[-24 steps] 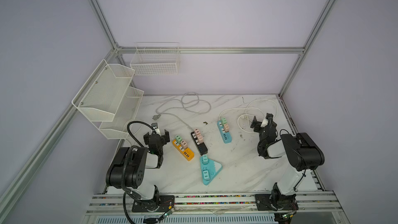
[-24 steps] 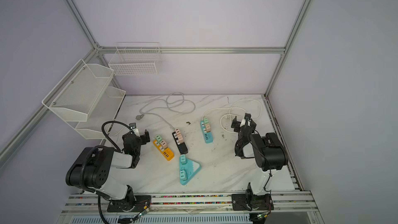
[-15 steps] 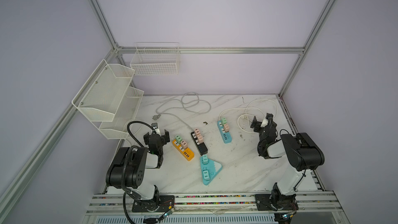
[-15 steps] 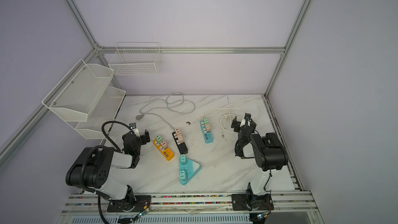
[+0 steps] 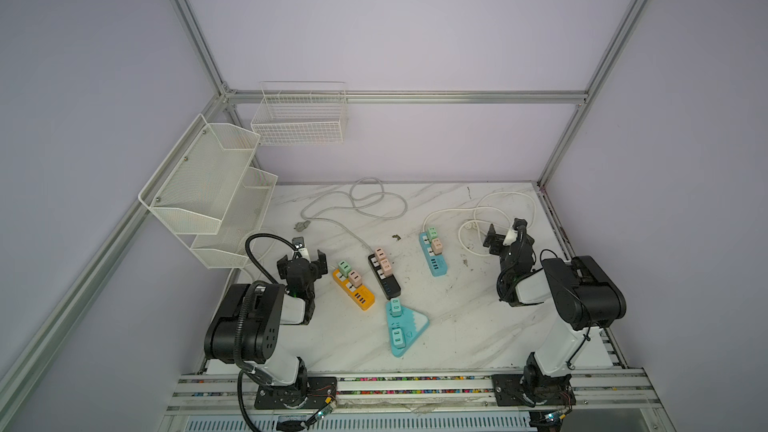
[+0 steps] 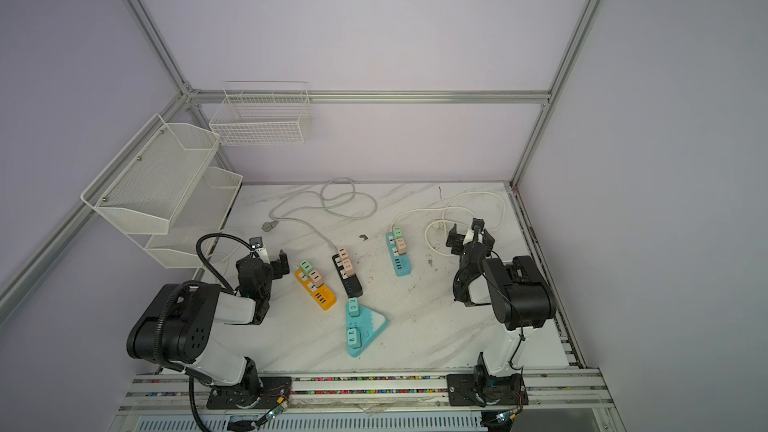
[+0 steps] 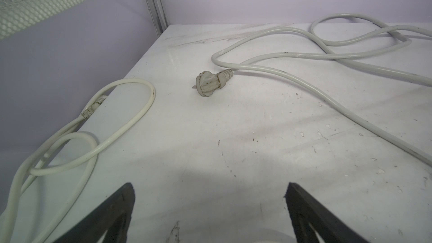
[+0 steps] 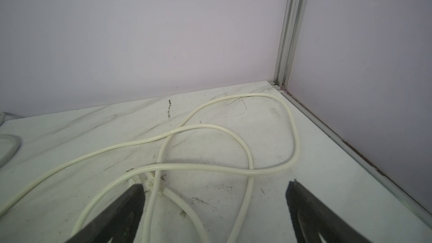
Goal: Pull the plug off the socket
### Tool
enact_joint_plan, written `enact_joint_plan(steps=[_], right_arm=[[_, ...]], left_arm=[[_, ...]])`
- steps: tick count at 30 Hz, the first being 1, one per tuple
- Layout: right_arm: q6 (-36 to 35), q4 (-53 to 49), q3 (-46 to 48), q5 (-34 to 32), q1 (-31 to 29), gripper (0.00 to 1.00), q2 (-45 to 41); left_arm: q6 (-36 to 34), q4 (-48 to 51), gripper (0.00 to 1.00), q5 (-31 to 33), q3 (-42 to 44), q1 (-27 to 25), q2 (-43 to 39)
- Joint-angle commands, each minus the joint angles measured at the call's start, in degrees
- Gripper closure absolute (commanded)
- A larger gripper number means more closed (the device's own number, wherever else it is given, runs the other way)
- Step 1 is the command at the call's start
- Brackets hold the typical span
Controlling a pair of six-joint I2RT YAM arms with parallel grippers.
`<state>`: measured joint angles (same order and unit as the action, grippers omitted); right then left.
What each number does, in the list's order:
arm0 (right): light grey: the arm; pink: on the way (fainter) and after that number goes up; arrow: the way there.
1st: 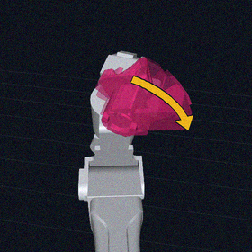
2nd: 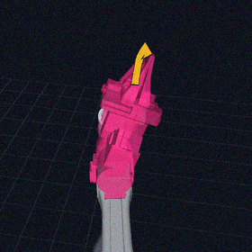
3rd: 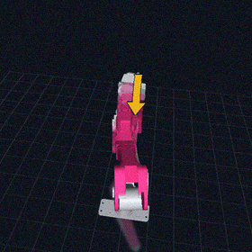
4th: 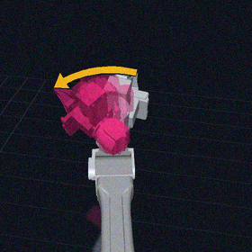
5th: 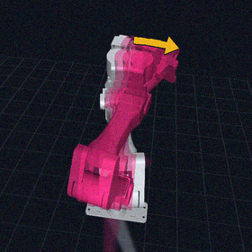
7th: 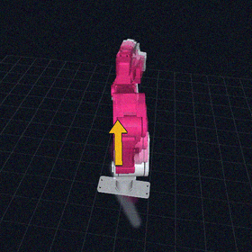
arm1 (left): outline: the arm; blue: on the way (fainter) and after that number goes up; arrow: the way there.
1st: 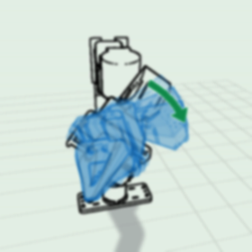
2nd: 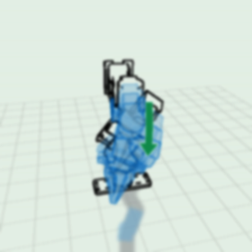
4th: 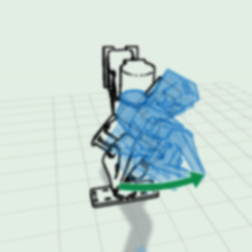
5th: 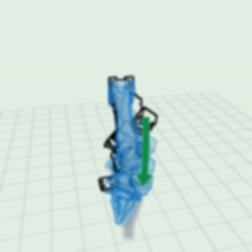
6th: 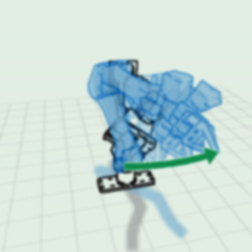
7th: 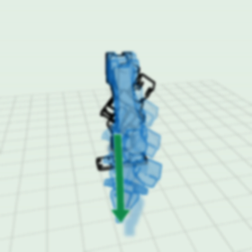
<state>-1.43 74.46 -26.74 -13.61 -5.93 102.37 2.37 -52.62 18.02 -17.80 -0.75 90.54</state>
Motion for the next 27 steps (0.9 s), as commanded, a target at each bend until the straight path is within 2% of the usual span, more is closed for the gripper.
enact_joint_plan(steps=[1, 20, 24, 27], right_arm=[[-1.1, 3.5, 0.3, 0.5, -0.1, 0.03, -0.2], [-1.4, 5.5, 2.3, 1.5, -0.2, 0.03, -2.2], [-1.2, 6.9, 3.8, 0.7, -0.1, 0.03, -3.8], [-0.7, 3.3, 3.0, -0.6, -0.1, 0.02, -6.2]], left_arm=[[0.6, -2.8, 0.00, 0.5, -3.2, 0.4, -0.7], [0.2, -3.6, 0.00, -0.8, -2.6, 0.4, -1.2], [0.0, -2.5, 0.00, -1.0, -1.9, 0.4, -4.3], [0.2, 0.8, 0.00, -0.8, -1.8, 0.4, -7.8]])
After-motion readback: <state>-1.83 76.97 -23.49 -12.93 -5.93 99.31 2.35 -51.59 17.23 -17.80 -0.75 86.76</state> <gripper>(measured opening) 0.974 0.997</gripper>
